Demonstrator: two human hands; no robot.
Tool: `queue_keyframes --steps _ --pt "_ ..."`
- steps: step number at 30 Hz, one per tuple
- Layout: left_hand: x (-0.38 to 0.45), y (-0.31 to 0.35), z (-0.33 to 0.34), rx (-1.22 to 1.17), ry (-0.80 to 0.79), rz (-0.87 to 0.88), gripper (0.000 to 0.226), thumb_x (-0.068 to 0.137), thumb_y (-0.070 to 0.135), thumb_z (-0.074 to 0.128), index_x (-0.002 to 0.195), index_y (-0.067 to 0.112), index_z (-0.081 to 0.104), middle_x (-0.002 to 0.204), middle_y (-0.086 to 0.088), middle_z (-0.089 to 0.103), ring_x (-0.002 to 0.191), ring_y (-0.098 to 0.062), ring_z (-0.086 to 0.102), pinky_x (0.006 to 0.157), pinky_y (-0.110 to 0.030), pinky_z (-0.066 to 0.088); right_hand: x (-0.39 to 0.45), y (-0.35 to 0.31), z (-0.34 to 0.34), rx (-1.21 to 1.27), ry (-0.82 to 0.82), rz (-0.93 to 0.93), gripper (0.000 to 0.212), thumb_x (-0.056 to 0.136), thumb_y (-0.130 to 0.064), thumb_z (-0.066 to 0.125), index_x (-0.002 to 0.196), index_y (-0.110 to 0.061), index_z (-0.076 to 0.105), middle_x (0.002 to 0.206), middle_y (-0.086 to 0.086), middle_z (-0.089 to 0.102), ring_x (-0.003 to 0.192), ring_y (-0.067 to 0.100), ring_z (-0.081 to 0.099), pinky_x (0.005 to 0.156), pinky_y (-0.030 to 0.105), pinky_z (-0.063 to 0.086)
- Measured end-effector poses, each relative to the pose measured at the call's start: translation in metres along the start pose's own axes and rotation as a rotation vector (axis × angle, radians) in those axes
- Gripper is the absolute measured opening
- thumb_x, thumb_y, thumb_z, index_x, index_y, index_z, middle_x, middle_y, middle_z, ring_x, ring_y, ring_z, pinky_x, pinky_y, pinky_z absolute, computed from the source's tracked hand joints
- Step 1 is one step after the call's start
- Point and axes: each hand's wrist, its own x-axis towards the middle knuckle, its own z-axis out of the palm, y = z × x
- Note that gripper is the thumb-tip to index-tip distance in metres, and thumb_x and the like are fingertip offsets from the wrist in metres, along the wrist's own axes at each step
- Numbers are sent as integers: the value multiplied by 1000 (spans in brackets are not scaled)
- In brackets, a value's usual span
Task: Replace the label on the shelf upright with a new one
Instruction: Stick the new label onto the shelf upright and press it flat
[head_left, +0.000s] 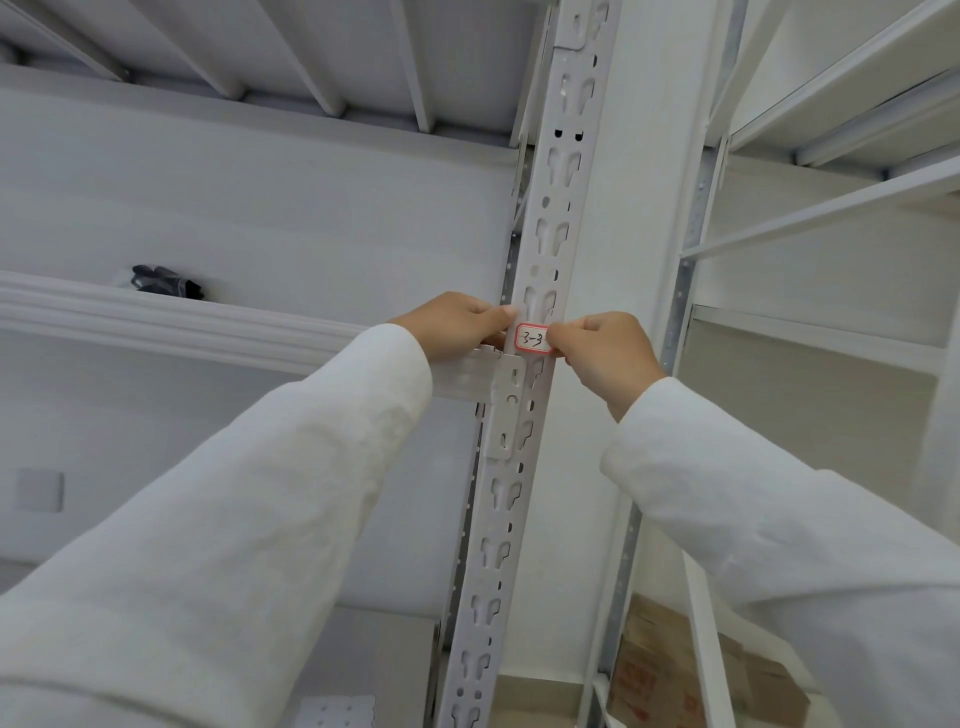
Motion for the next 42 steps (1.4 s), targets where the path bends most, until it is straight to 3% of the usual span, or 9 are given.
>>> queue_keyframes --steps 3,7,16,23,27,30,33,37,42 --pt "0 1 -1 6 -6 2 31 92 48 47 84 28 69 97 6 70 98 -12 60 105 -30 39 0 1 0 6 -4 12 8 74 -20 58 71 -14 61 68 7 46 65 19 40 62 30 35" --pt "0 -1 -1 1 -17 3 33 92 48 47 89 26 71 102 5 72 103 -13 62 106 -31 39 0 0 1 19 -1 15 28 76 -18 58 83 8 65 71 6 52 68 18 45 66 29 38" --pt "2 -1 0 12 -11 -4 36 93 47 46 97 22 71 104 4 71 113 -17 61 107 -35 39 -4 -3 1 56 -19 6 31 78 -19 57 92 9 64 75 5 52 71 16 44 67 27 37" --pt "5 -3 -1 38 0 -10 43 92 47 49 105 12 70 113 -4 71 115 -24 61 107 -38 41 -4 -4 1 58 -23 -11 20 78 -19 57 79 -1 66 73 5 51 69 16 43 60 26 35" --pt "5 -2 -1 46 -5 -17 40 93 44 48 104 13 71 112 -3 71 114 -22 62 104 -33 41 -4 -4 1 37 -26 -10 12 78 -20 58 74 -12 65 71 5 52 67 17 44 63 27 38" --pt "2 2 0 19 -6 -25 31 96 36 45 97 18 71 105 0 71 105 -17 63 101 -28 40 -3 -3 2 25 -14 -7 13 77 -19 58 73 -10 66 68 4 52 65 17 44 65 27 38" --pt "0 6 1 1 -2 -38 33 96 26 40 106 17 69 102 2 70 98 -11 61 94 -23 41 -3 -3 2 22 -11 1 16 78 -19 58 66 -11 65 59 0 51 59 15 43 63 26 38" --pt "-2 10 0 -18 0 -64 27 94 28 43 92 23 69 88 9 70 91 -8 60 79 -16 41 -1 -2 3 20 -6 2 15 78 -18 58 65 -13 63 56 -2 50 60 16 45 63 26 38" --pt "0 0 -2 37 -4 -8 21 86 46 57 87 30 71 98 8 71 104 -15 62 104 -31 41 -1 -2 2 -2 11 -19 18 79 -20 58 76 -7 70 61 -2 54 63 15 48 64 26 40"
